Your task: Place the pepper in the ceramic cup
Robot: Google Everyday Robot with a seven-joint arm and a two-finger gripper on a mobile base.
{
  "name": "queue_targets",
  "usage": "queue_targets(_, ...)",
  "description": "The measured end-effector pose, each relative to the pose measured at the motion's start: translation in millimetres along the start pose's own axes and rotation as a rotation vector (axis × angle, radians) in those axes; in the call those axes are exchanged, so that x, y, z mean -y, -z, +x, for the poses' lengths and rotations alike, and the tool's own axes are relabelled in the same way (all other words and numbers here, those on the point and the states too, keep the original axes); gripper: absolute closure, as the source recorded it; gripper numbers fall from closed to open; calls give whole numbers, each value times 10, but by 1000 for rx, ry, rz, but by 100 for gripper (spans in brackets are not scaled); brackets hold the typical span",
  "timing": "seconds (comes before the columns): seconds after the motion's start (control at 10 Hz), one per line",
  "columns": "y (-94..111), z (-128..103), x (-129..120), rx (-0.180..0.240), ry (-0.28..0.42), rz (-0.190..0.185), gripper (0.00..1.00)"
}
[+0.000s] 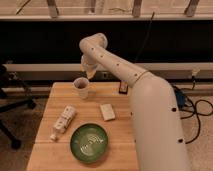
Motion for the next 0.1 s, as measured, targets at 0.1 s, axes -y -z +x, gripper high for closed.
queue_targets(0.1,-5,-18,18,2,3,0,80)
